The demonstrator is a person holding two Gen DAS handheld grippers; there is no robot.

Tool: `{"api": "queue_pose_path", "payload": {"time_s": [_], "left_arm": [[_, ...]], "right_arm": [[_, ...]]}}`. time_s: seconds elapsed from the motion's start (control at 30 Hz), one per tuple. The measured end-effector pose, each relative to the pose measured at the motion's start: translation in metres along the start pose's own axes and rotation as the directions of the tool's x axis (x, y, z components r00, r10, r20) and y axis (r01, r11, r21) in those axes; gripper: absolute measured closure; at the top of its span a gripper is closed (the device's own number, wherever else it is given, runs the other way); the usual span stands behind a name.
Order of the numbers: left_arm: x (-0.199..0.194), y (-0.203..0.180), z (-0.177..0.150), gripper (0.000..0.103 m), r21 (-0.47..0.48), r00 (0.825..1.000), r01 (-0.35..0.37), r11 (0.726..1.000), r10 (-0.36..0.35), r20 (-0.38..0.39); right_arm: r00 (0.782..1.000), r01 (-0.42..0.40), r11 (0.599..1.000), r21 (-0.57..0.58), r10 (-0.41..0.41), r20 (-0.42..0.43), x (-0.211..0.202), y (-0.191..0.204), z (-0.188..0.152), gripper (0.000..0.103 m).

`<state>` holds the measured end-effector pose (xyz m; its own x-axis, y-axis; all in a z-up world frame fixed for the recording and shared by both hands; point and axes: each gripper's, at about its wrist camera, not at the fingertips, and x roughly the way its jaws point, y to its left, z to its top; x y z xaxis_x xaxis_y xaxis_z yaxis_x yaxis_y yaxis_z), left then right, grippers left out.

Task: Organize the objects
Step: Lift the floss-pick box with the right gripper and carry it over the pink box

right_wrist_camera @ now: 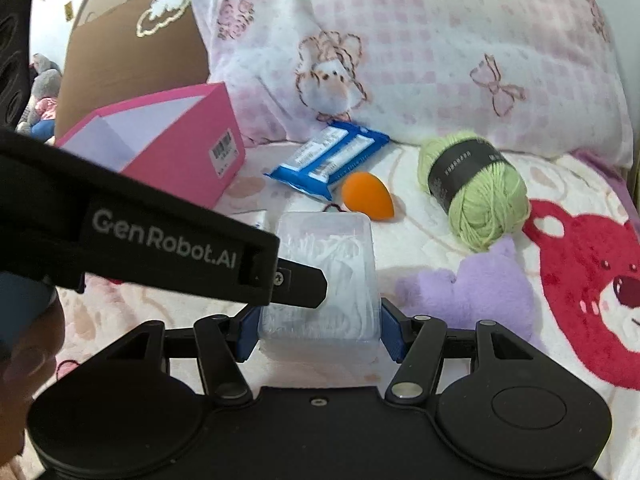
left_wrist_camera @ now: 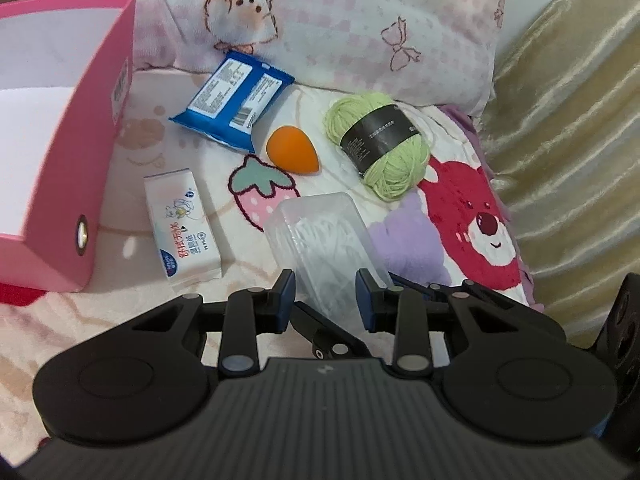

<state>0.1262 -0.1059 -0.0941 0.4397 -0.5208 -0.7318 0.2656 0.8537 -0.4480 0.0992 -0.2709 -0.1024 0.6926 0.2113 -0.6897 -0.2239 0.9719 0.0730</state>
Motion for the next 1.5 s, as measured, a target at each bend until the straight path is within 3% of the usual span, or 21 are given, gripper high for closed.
{"api": "queue_pose_path", "payload": {"time_s": [0.17, 0.47, 0.9, 1.07, 1.37, 1.5], "left_arm": [[-0.019, -0.002, 0.005, 0.072, 0.008, 1.0, -0.003, 1.0, 0.003, 0.016], [-0.056, -0.004, -0.001, 0.072, 0.0, 0.999, -0.027, 1.0, 0.027, 0.02], [-0.108, -0.003, -0.009, 0.072, -0.006, 0.988, -0.104, 0.995, 0.104, 0.113], [-0.122, 0.004, -0.008, 0.072, -0.01, 0.984, -0.122, 0.992, 0.122, 0.13], [-0.143, 0.026, 0.009, 0.072, -0.041, 0.985, -0.119, 0.992, 0.123, 0.125], [-0.152, 0.037, 0.019, 0.072, -0.04, 0.984, -0.128, 0.991, 0.132, 0.123]], "right_arm": [[0.998, 0.027, 0.998, -0.049, -0.024, 0.061, -0.014, 0.015, 0.003, 0.038], [0.997, -0.048, 0.999, 0.006, 0.047, 0.063, -0.037, 0.025, 0.005, 0.038], [0.989, -0.068, 0.993, -0.098, 0.08, 0.123, -0.058, 0.062, 0.016, 0.039], [0.987, -0.116, 0.991, -0.072, 0.123, 0.106, -0.059, 0.068, 0.024, 0.039], [0.989, -0.117, 0.985, -0.128, 0.127, 0.079, -0.053, 0.096, 0.047, 0.039], [0.983, -0.174, 0.98, -0.098, 0.178, 0.035, -0.045, 0.1, 0.065, 0.039]]}}
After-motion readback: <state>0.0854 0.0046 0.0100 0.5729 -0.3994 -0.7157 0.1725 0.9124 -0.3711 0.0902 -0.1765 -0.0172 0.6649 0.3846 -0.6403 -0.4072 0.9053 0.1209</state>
